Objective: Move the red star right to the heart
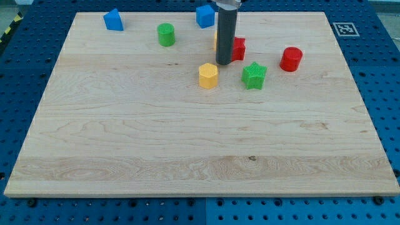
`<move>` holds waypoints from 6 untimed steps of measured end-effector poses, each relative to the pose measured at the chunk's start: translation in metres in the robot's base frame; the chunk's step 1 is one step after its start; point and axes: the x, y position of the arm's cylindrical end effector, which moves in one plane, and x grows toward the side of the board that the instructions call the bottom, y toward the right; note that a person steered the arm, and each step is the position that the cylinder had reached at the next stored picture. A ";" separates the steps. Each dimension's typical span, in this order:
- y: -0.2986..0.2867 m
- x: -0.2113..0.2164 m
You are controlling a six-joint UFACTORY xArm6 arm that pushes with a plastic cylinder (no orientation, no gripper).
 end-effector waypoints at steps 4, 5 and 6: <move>0.059 -0.026; 0.086 -0.030; 0.097 -0.034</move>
